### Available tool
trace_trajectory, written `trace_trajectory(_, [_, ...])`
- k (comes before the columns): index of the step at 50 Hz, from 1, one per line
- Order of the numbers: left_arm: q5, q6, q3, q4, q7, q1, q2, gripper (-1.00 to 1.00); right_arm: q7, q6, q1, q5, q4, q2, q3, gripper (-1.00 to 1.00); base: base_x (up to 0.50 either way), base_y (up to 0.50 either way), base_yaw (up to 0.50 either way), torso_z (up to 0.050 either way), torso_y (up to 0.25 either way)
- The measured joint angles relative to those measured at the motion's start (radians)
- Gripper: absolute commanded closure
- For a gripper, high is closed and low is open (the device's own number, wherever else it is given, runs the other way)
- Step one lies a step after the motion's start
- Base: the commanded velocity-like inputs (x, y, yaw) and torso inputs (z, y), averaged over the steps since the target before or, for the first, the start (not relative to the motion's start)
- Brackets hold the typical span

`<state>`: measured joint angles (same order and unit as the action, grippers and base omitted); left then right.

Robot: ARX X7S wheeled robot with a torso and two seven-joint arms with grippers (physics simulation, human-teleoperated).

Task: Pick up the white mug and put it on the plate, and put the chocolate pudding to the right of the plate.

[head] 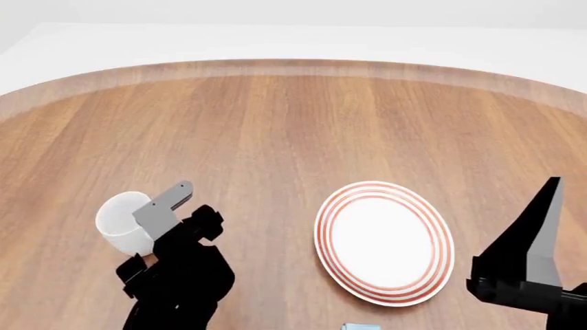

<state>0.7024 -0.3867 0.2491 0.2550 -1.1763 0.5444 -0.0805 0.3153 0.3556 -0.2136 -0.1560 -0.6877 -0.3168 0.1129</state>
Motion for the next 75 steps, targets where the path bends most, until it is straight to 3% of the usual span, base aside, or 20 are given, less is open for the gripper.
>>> trace_trajectory(34, [0.019, 0.094, 0.022, 0.151, 0.061, 0.027, -0.013, -1.00, 0.010, -0.003, 0.000, 0.000, 0.001, -0.011, -0.013, -1.00, 0.00, 0.00, 0.00, 0.000, 0.000])
trace_trajectory(35, [0.020, 0.096, 0.022, 0.155, 0.062, 0.028, -0.014, 1.00, 0.010, -0.004, 0.000, 0.000, 0.001, -0.012, -0.013, -1.00, 0.00, 0.00, 0.00, 0.000, 0.000])
trace_trajectory(64, [0.027, 0.088, 0.044, 0.205, 0.102, 0.051, -0.023, 1.00, 0.016, -0.009, 0.000, 0.006, 0.005, -0.021, -0.031, -1.00, 0.00, 0.00, 0.00, 0.000, 0.000])
trace_trajectory(75, [0.062, 0.011, 0.105, 0.070, 0.169, 0.057, -0.105, 1.00, 0.019, -0.010, -0.001, 0.008, 0.004, -0.024, -0.034, -1.00, 0.00, 0.00, 0.00, 0.000, -0.001])
